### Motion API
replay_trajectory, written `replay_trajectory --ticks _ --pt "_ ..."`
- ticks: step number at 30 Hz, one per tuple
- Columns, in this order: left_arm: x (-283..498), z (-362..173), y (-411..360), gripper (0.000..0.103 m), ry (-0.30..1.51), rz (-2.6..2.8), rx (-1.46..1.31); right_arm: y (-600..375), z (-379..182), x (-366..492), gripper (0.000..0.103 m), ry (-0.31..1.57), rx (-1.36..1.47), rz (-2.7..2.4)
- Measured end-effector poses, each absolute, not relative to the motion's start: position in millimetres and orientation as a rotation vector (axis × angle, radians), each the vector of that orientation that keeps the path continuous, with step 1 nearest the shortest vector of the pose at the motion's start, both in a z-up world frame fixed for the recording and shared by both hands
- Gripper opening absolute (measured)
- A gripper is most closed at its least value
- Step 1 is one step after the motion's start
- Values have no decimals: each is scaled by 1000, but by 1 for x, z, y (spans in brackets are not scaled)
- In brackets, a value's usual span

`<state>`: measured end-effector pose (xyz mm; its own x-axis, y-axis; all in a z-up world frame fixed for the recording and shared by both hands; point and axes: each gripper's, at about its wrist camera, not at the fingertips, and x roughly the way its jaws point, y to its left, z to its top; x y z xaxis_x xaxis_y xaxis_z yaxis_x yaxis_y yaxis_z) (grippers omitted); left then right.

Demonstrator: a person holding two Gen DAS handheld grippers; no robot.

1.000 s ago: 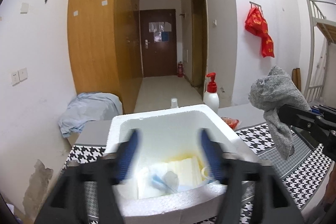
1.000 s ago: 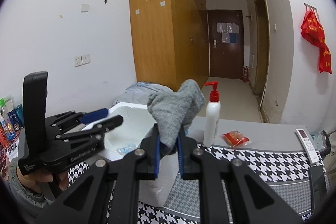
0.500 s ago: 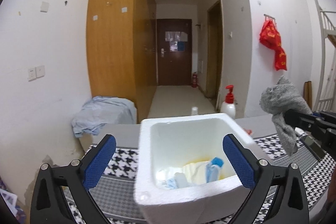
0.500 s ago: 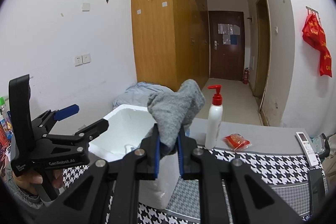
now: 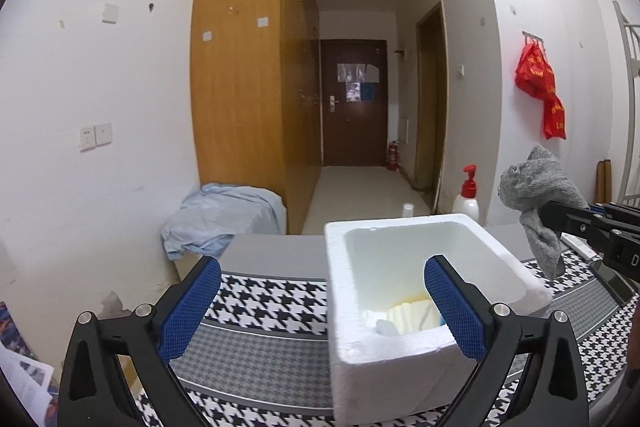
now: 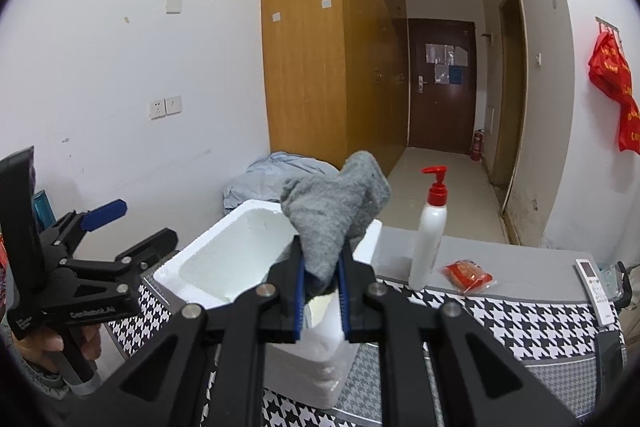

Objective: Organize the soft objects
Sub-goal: 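Lower the grey sock into the box and open the right gripper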

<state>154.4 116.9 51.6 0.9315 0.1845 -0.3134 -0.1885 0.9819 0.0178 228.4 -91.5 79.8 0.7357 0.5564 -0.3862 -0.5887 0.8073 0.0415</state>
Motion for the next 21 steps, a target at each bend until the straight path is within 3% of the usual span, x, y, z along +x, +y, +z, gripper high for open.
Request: replay_trajectory --ticks 21 --pt "137 52 140 102 317 186 -18 -48 77 246 17 461 -99 669"
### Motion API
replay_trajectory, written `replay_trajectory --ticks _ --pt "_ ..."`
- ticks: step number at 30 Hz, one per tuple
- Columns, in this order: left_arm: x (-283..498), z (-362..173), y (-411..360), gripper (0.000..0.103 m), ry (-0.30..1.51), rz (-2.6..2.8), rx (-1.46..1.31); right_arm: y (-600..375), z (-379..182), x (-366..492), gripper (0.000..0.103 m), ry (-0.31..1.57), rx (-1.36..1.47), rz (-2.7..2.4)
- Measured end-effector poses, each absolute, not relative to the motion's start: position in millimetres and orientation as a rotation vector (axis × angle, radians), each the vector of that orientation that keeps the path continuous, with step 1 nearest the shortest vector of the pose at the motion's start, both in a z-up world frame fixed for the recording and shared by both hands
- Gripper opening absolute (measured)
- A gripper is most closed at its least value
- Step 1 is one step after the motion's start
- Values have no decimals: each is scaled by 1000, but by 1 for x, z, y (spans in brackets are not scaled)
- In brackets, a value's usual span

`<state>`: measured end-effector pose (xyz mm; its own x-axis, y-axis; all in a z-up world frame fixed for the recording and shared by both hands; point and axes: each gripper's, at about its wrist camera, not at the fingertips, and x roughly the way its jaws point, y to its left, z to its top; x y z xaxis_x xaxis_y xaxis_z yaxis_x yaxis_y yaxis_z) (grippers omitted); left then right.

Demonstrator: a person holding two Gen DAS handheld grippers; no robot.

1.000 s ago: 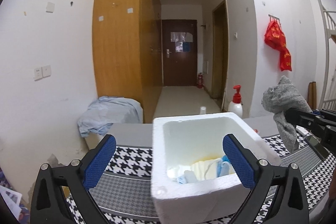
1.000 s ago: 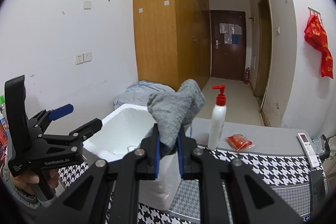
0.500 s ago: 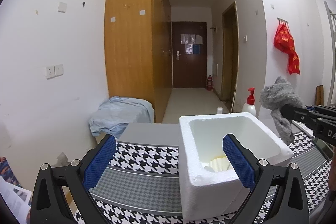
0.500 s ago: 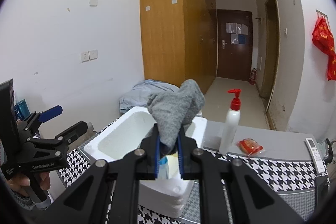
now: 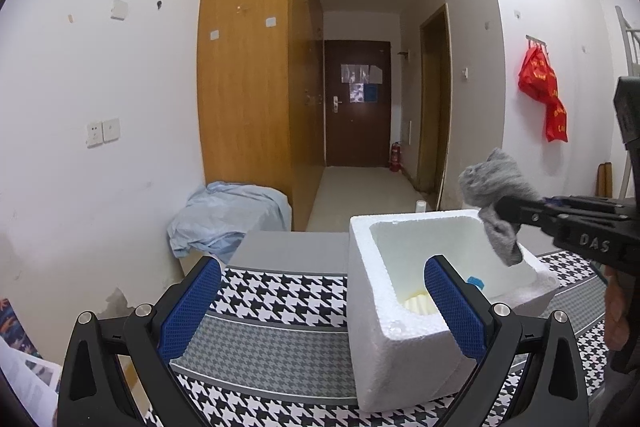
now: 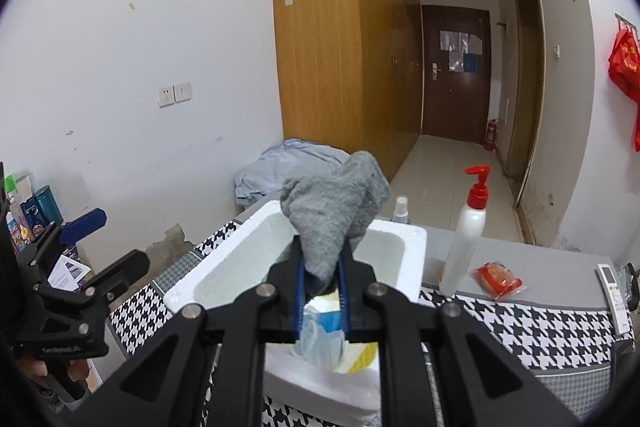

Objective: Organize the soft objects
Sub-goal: 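Lower the grey sock into the box and open the right gripper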

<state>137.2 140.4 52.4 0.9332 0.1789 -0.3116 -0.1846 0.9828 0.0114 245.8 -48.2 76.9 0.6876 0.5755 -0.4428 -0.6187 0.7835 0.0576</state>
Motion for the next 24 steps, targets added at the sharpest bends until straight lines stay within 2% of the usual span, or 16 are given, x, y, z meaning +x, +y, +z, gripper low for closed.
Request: replay_trajectory --ticks 7,12,13,14,16,18,24 --pt "136 54 143 102 302 172 -10 -36 74 251 17 473 -93 678" --pt "134 53 148 102 290 181 -25 -27 68 256 23 495 -118 665" --pt "134 53 148 102 291 180 -24 -26 66 257 33 506 -117 666" --pt "135 53 148 102 292 180 -24 -26 66 258 54 514 -113 672" --pt "135 52 149 102 295 181 -22 -28 66 256 75 507 -92 680" --pt "136 52 149 102 294 182 -22 -30 68 253 79 488 -89 685" --pt "140 55 146 102 300 181 -13 -32 71 249 80 475 -103 677"
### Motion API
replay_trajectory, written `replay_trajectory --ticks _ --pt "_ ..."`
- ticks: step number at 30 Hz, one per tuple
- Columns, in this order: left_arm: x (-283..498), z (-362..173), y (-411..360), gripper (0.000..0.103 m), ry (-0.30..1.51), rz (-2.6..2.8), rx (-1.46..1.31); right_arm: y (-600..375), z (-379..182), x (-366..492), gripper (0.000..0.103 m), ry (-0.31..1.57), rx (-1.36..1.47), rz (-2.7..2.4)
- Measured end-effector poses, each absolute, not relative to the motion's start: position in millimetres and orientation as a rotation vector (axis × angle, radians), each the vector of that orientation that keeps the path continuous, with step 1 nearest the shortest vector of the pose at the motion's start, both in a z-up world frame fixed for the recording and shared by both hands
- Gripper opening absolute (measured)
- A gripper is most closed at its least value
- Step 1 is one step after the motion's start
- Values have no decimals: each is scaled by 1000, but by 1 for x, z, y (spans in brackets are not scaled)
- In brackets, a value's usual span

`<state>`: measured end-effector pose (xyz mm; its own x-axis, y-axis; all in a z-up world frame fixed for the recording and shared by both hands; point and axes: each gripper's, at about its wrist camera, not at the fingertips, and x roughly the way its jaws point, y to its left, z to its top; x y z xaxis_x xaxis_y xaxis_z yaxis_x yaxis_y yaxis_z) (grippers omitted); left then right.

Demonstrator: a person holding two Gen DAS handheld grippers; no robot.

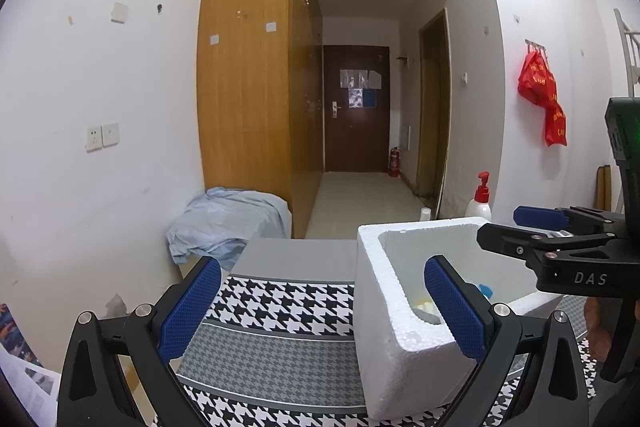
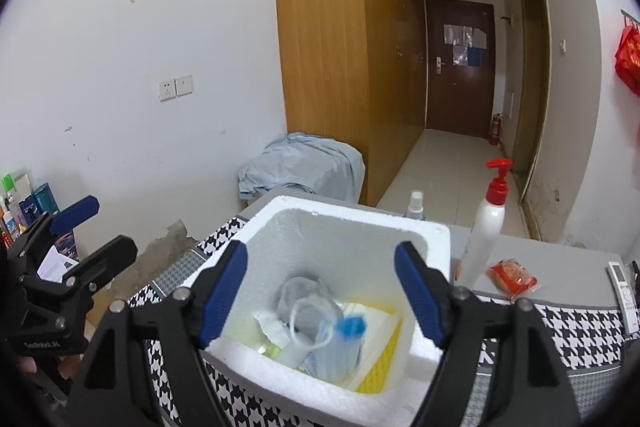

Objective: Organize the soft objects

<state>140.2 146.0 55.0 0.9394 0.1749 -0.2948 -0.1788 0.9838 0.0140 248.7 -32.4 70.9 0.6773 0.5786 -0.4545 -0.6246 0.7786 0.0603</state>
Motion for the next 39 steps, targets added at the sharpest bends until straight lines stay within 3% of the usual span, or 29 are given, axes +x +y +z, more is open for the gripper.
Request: replay_trajectory --ticks 10,13,19,39 --pt "141 63 112 102 293 137 4 -76 81 237 80 444 -52 634" --pt "141 64 99 102 296 130 4 -93 85 231 93 425 -23 620" --pt "143 66 69 102 302 126 -12 -127 89 224 103 399 -17 593" --pt "99 79 20 102 269 126 33 -186 96 169 103 314 21 534"
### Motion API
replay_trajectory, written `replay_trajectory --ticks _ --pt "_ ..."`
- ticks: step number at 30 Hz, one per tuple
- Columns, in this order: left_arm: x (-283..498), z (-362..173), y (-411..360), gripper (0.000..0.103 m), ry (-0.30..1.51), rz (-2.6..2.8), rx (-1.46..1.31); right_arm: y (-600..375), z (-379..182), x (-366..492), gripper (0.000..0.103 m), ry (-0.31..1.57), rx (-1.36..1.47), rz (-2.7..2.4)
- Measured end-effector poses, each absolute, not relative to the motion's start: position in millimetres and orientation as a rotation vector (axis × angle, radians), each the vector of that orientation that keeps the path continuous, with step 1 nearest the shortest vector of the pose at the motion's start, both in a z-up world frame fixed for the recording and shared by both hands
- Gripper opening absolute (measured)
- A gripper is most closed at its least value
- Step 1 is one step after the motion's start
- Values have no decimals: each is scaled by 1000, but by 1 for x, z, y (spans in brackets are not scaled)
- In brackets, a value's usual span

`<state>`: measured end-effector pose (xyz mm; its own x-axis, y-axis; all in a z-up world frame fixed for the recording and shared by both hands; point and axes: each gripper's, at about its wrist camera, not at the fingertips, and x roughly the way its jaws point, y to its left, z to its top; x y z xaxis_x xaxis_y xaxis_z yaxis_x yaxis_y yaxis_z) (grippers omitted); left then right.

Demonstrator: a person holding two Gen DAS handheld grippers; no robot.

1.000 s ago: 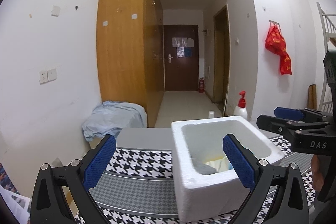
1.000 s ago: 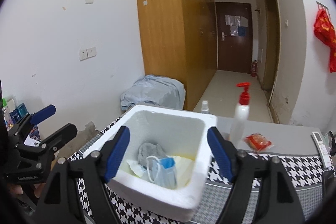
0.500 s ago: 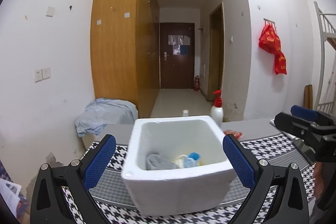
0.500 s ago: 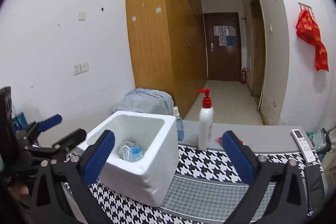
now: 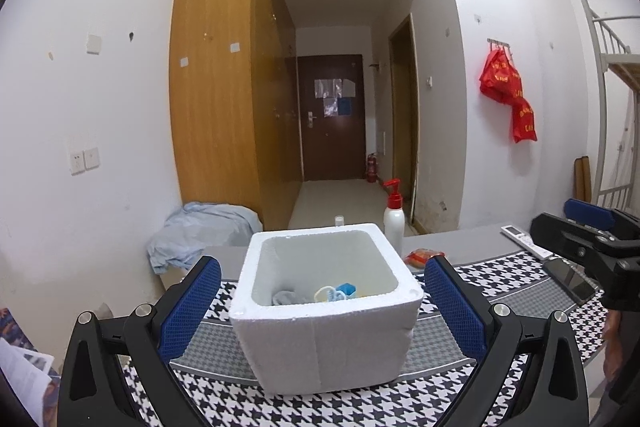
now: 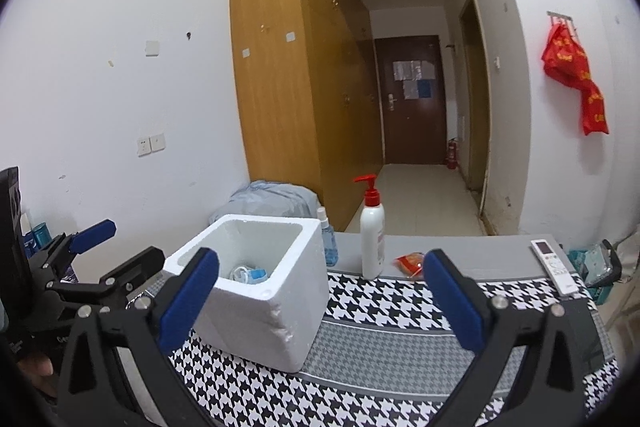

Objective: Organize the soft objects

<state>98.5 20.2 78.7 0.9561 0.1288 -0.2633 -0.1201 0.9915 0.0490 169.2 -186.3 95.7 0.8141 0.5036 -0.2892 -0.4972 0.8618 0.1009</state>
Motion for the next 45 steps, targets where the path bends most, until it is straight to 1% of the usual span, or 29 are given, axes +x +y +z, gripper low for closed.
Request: replay_trajectory --ticks 17,32,45 --pt "45 72 14 102 216 91 -6 -197 87 107 103 251 -13 472" --pt "16 41 1 102 200 105 21 -213 52 74 103 260 47 476" --pt "3 16 2 102 168 110 -29 -212 21 65 103 256 38 450"
